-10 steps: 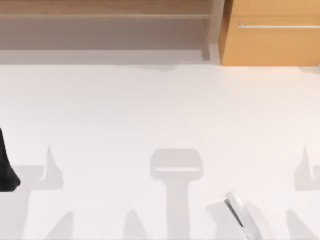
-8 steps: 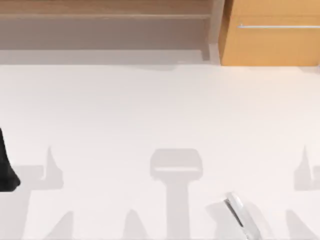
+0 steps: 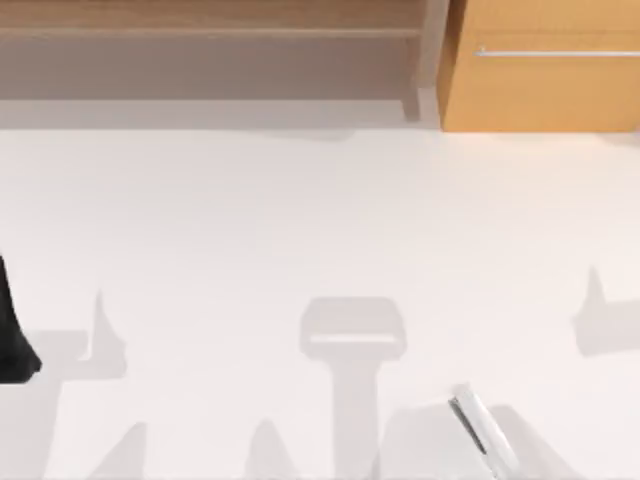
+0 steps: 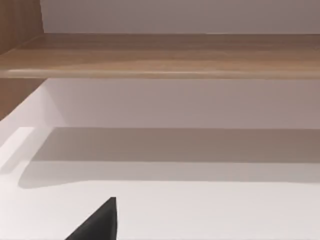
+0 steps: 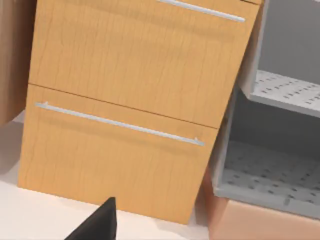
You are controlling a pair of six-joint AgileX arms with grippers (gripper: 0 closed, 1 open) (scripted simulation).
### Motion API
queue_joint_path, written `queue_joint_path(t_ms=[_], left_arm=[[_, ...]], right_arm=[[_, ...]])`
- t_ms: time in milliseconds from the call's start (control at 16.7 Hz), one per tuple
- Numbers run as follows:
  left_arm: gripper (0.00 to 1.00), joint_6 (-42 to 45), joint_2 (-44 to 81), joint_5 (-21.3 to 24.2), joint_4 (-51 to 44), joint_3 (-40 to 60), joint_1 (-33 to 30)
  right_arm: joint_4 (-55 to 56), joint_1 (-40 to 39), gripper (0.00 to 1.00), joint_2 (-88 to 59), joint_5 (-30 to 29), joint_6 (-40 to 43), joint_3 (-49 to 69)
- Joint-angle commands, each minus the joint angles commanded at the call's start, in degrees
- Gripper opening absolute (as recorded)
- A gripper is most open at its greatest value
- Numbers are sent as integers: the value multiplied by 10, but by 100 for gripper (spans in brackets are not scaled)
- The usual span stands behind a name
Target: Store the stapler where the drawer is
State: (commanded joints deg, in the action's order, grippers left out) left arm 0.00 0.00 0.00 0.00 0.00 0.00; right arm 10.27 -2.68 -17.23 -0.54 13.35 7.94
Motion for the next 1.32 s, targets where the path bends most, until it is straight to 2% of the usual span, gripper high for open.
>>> queue_joint_path(t_ms=[900, 1320], left_arm=[[100, 0, 0, 0, 0, 0, 0], [100, 0, 0, 0, 0, 0, 0]], right_arm=[[444, -61, 100, -781, -75, 544, 328], [602, -73, 100, -1053, -109, 725, 440]])
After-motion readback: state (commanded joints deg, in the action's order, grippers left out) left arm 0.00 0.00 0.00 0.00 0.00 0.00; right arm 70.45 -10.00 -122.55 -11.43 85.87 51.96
